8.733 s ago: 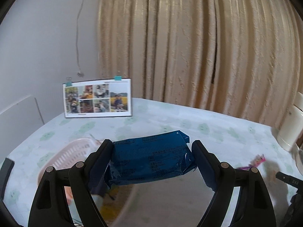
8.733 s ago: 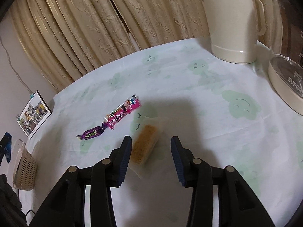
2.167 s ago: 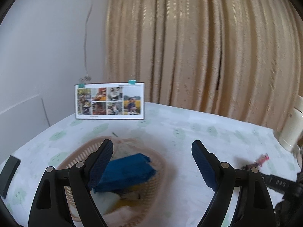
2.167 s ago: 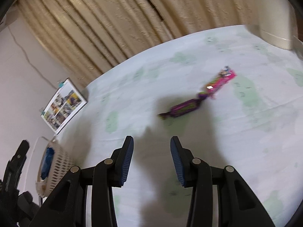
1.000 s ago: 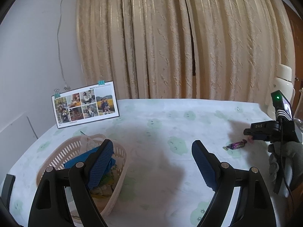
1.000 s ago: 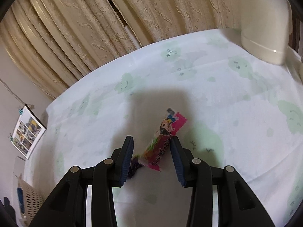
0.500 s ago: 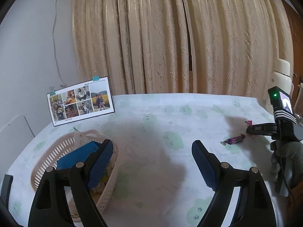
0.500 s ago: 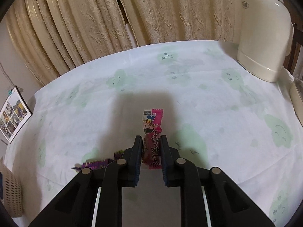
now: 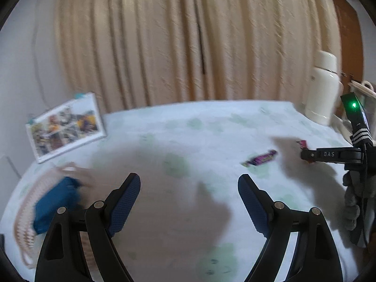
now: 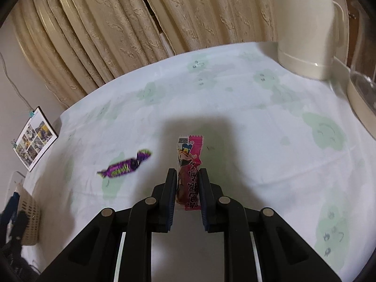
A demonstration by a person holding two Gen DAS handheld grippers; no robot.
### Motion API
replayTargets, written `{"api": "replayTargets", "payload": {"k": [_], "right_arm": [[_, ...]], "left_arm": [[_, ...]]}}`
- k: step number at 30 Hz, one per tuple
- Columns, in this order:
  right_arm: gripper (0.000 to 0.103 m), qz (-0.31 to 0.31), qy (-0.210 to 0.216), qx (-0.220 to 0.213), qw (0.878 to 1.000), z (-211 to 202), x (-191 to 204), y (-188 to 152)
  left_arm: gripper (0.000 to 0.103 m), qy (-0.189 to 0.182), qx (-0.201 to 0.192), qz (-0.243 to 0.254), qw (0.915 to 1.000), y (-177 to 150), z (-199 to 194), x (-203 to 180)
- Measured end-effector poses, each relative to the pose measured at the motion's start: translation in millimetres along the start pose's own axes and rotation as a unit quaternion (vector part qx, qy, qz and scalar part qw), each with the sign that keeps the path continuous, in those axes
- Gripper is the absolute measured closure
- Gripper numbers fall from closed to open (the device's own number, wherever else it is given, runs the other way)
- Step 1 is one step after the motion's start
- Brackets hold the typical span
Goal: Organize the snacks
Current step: 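Grasp the purple-wrapped candy with the left gripper while the right holds the pink candy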
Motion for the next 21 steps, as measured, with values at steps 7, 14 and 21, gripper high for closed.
{"api": "replayTargets", "payload": {"k": [7,14,21], "right_arm": [[0.086,0.008,0.014,0.006,1.0,-8,-7,-11],[0.086,0.024,0.028,0.007,0.999,-9,-10,-11],[0.086,0.042,0.041,0.012,0.998,-9,-12,-12]], "left_arm": [[0.018,-0.071,0.089,0.007,0.9935,-16,48,-36],[0.018,-0.082,0.12,0.067,0.9871,-17,86,-71],[0.018,-0.093,0.138,0.093,0.9817,-10,120,-98]]}}
Point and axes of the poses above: each gripper's, at about its wrist camera, not at the fingertips, and z roughly the way its jaws point, x to its left, y to its top, the point moved 8 cm from there along z, roughly the way its jaws point, and after that the axes turned 7 degrees about -x, right-handed, at the moved point
